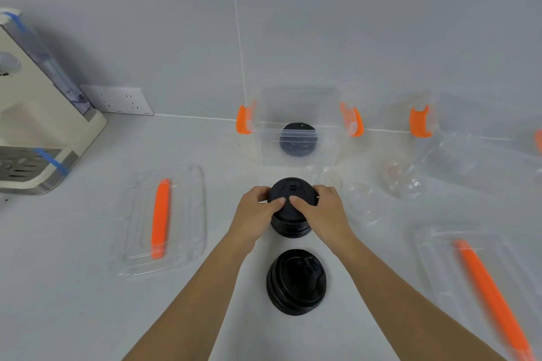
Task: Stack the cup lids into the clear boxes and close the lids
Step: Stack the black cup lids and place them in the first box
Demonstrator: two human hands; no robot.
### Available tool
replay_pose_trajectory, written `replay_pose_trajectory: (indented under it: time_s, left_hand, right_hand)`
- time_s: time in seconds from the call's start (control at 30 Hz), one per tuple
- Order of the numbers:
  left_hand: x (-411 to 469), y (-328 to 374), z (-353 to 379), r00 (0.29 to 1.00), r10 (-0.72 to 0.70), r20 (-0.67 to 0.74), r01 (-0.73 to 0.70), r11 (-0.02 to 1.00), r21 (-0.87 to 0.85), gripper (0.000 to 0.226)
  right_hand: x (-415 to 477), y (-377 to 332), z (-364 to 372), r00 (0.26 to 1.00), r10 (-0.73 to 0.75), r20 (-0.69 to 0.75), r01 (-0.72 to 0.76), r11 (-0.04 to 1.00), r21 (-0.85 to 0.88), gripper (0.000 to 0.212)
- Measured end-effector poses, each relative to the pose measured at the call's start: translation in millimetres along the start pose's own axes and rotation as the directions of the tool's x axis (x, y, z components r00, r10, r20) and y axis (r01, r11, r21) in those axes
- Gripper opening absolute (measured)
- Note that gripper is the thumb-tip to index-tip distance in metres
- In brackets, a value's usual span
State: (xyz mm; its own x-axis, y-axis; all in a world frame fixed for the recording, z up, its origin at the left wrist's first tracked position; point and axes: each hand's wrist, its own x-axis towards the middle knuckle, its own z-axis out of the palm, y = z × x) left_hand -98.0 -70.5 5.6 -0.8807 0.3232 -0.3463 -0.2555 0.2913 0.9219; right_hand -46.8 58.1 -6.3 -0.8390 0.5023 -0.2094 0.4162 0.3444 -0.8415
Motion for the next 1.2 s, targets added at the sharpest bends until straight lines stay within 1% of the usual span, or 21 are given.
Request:
replay_pose_trajectory:
  time_s: [0.07, 0.13, 0.2, 0.27, 0.33, 0.43, 0.53, 0.63, 0.77, 0.83, 0.97, 1.13, 1.2]
  left_hand:
    - [1, -2, 0, 1.000, -0.012, 0.003, 0.012, 1.000, 0.015, 0.026]
    - [3, -3, 0, 0.999, -0.039, 0.004, 0.039, 0.999, 0.032, 0.033]
    - [4, -2, 0, 0.996, -0.094, 0.005, 0.094, 0.994, 0.059, 0.045]
    - [6, -3, 0, 0.987, -0.162, 0.010, 0.161, 0.985, 0.063, 0.056]
    - [7, -4, 0, 0.978, -0.207, 0.027, 0.206, 0.978, 0.029, 0.053]
    - [6, -4, 1, 0.968, -0.243, 0.062, 0.244, 0.970, -0.013, 0.037]
    - [8, -7, 4, 0.966, -0.252, 0.065, 0.254, 0.967, -0.019, 0.043]
    - [7, -5, 8, 0.957, -0.274, 0.098, 0.281, 0.957, -0.069, 0.049]
    - [2, 2, 11, 0.935, -0.330, 0.127, 0.348, 0.922, -0.169, 0.041]
    - [2, 3, 11, 0.924, -0.357, 0.139, 0.380, 0.903, -0.201, 0.039]
    - [0, 3, 9, 0.926, -0.346, 0.149, 0.375, 0.884, -0.279, 0.034]
    - [-8, 1, 7, 0.955, -0.274, 0.114, 0.294, 0.921, -0.255, 0.034]
    - [-12, 3, 6, 0.963, -0.246, 0.108, 0.266, 0.929, -0.258, 0.035]
  right_hand:
    - [2, 1, 1, 1.000, 0.011, 0.011, -0.011, 1.000, -0.005, 0.044]
    - [3, 3, 2, 0.999, 0.036, 0.027, -0.036, 0.999, -0.002, 0.050]
    - [5, 5, 3, 0.995, 0.078, 0.057, -0.079, 0.997, 0.016, 0.059]
    - [6, 7, 3, 0.992, 0.091, 0.089, -0.094, 0.995, 0.025, 0.059]
    - [8, 8, 3, 0.991, 0.093, 0.100, -0.094, 0.996, 0.009, 0.055]
    - [7, 10, 3, 0.983, 0.146, 0.114, -0.153, 0.987, 0.053, 0.057]
    - [3, 12, 5, 0.973, 0.181, 0.146, -0.203, 0.967, 0.151, 0.051]
    - [2, 11, 4, 0.972, 0.183, 0.151, -0.211, 0.957, 0.199, 0.048]
    - [0, 10, 6, 0.967, 0.195, 0.161, -0.234, 0.932, 0.276, 0.043]
    - [-2, 9, 8, 0.971, 0.189, 0.144, -0.225, 0.927, 0.300, 0.041]
    - [-5, 5, 9, 0.981, 0.176, 0.085, -0.195, 0.918, 0.347, 0.040]
    - [-12, 2, 7, 0.982, 0.186, 0.041, -0.186, 0.890, 0.417, 0.040]
    - [-16, 1, 6, 0.982, 0.185, 0.022, -0.176, 0.876, 0.449, 0.036]
